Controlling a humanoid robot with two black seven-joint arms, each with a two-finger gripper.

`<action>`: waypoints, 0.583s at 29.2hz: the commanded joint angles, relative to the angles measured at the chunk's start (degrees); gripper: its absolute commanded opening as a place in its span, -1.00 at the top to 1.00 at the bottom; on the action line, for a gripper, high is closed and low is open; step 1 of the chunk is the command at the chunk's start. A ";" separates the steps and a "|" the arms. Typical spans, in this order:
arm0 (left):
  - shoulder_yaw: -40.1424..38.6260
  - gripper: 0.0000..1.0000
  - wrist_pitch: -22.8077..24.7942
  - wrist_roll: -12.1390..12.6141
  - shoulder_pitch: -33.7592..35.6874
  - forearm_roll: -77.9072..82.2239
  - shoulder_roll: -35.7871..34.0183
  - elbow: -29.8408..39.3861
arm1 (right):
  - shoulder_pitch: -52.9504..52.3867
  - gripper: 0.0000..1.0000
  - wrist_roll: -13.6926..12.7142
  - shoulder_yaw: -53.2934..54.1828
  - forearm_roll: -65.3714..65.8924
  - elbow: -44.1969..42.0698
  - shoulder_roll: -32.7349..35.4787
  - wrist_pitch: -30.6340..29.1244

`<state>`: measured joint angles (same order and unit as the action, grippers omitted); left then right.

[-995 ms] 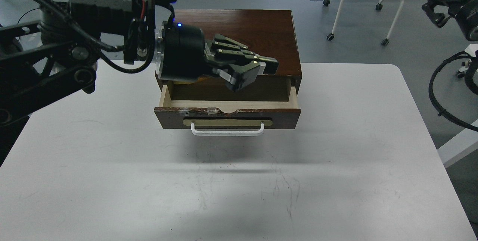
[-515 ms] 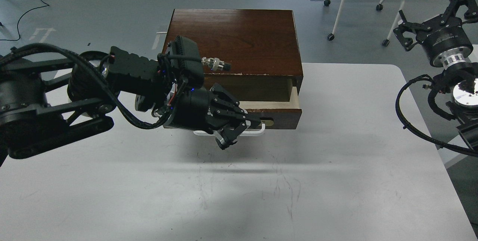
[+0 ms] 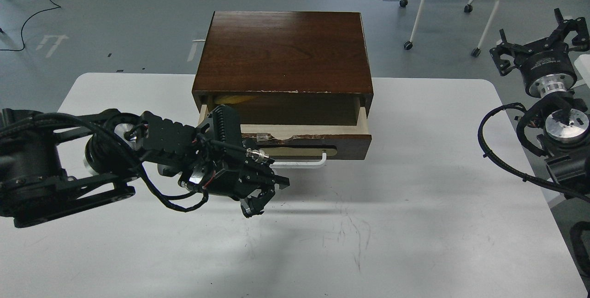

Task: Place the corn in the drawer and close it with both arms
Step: 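Push the drawer front with the left gripper into the box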

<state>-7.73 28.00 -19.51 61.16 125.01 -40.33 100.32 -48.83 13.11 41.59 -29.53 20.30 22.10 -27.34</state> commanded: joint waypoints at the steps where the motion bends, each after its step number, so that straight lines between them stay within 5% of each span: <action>1: 0.00 1.00 0.00 0.00 0.36 -0.01 -0.01 -0.48 | 0.32 -1.00 0.07 -0.02 0.00 0.00 0.23 -0.34; 17: 0.00 1.00 0.00 0.00 0.98 -0.01 2.71 -5.40 | 0.14 -1.00 0.07 -0.55 0.27 0.62 0.23 -0.66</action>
<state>-7.74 28.00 -19.51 62.09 125.00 -37.65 95.06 -48.64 13.17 41.04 -29.29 20.88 21.92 -28.00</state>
